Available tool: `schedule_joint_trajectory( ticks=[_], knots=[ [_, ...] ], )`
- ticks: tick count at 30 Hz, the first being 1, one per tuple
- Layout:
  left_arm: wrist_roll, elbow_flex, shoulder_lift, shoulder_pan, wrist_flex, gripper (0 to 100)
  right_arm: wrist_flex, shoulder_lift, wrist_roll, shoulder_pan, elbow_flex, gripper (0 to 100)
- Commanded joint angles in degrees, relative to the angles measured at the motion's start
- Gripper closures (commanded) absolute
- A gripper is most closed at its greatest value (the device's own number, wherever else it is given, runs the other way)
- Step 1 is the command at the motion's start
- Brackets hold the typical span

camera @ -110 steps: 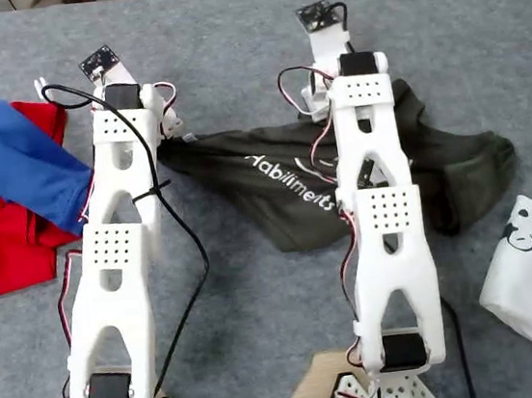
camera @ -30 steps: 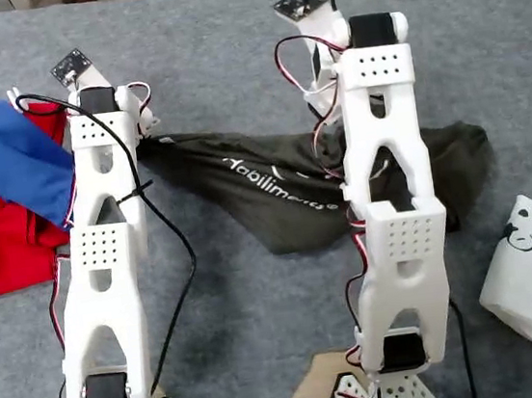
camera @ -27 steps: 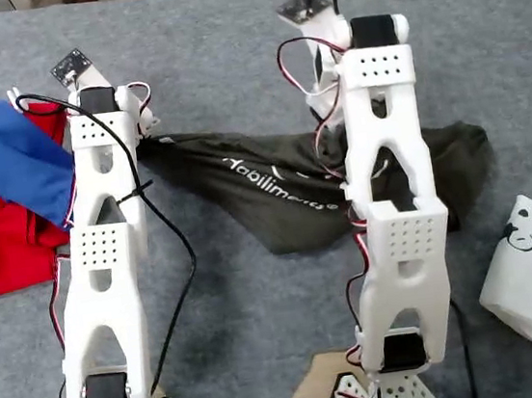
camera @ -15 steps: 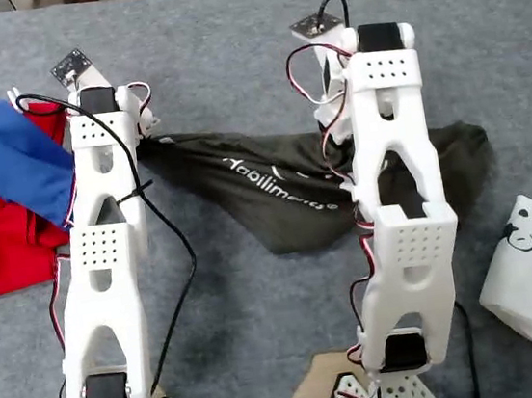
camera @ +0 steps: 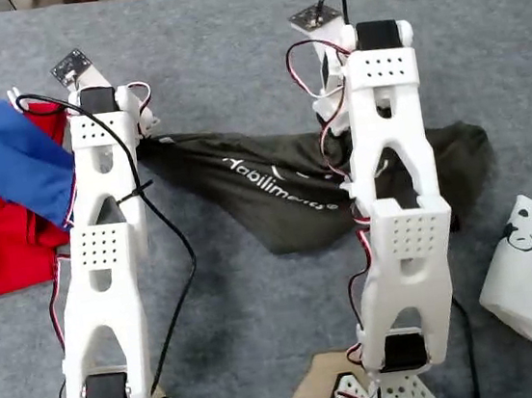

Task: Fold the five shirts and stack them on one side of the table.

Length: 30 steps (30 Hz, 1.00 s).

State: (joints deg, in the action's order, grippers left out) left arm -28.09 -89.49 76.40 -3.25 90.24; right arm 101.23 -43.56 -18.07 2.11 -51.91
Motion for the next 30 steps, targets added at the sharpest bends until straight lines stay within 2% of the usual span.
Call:
schedule_joint_trajectory(
  ticks=[1, 5, 20, 30],
  knots=[
    [0.18, -2.81, -0.4, 0.0, -0.53, 98, 0.88, -0.4, -0.53, -0.75, -3.91, 82.3],
    [0.18, -2.81, -0.4, 0.0, -0.53, 98, 1.05, -0.31, -0.44, -0.57, -3.74, 86.8],
    [0.18, -2.81, -0.4, 0.09, -0.53, 98, 1.14, 11.56, -0.62, 1.45, 9.8, 86.8],
    [0.18, -2.81, -0.4, 0.09, -0.53, 98, 0.88, 9.27, -0.7, 1.54, 9.71, 87.1]
  ],
)
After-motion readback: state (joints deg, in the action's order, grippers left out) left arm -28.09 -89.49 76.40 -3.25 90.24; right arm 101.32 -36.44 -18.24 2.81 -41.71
